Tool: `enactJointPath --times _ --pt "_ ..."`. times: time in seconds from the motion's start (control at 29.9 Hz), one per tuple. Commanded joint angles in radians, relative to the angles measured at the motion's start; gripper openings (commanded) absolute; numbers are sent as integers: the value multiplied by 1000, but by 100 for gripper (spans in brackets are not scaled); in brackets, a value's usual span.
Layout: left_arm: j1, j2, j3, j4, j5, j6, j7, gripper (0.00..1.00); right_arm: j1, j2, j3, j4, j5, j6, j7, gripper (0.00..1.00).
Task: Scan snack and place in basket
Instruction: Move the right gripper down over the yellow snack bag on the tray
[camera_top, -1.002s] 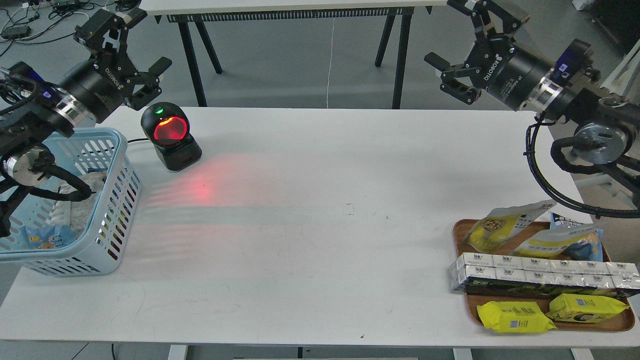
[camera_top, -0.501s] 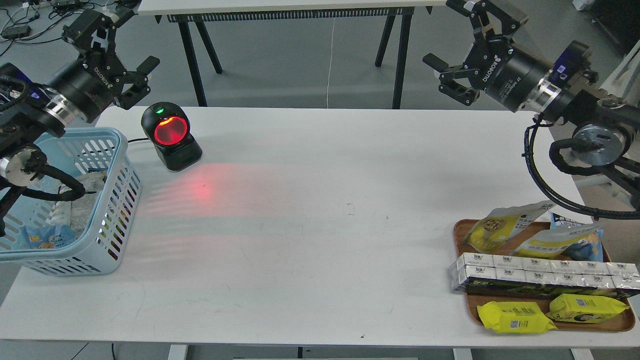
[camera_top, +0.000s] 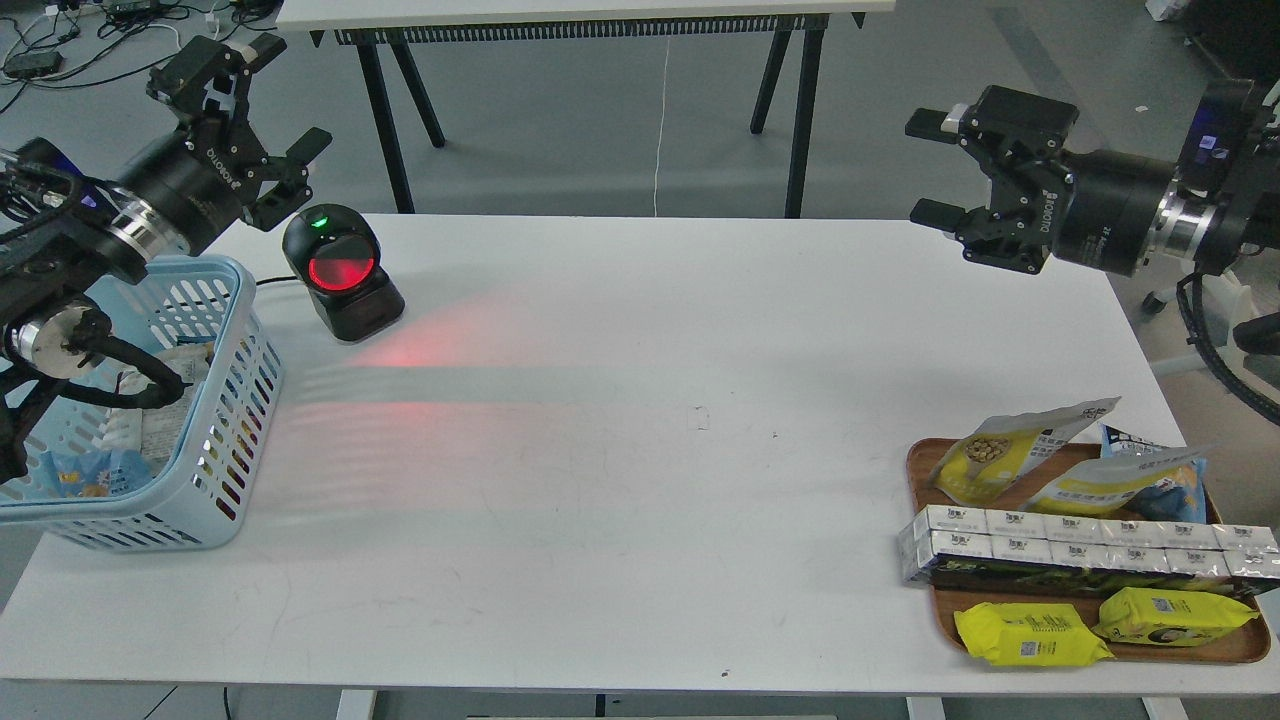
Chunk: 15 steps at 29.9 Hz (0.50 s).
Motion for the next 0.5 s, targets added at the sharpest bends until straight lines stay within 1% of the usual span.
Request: enactJointPath --times 0.0,0.17,0.27,0.37,0.47 --pt "0 2 0 0 0 0 0 100 142 -18 -159 16 -82 0 0 99" --pt "-2 2 0 0 0 0 0 100 367 5 -404 36 -251 0 0 99" --pt "-2 3 0 0 0 0 0 100 470 50 -528 36 -326 0 0 99" --pt "0 2 0 0 0 0 0 100 539 80 -605 39 -433 0 0 99" --pt "0 2 0 0 0 0 0 100 578 87 -622 66 -583 0 0 99"
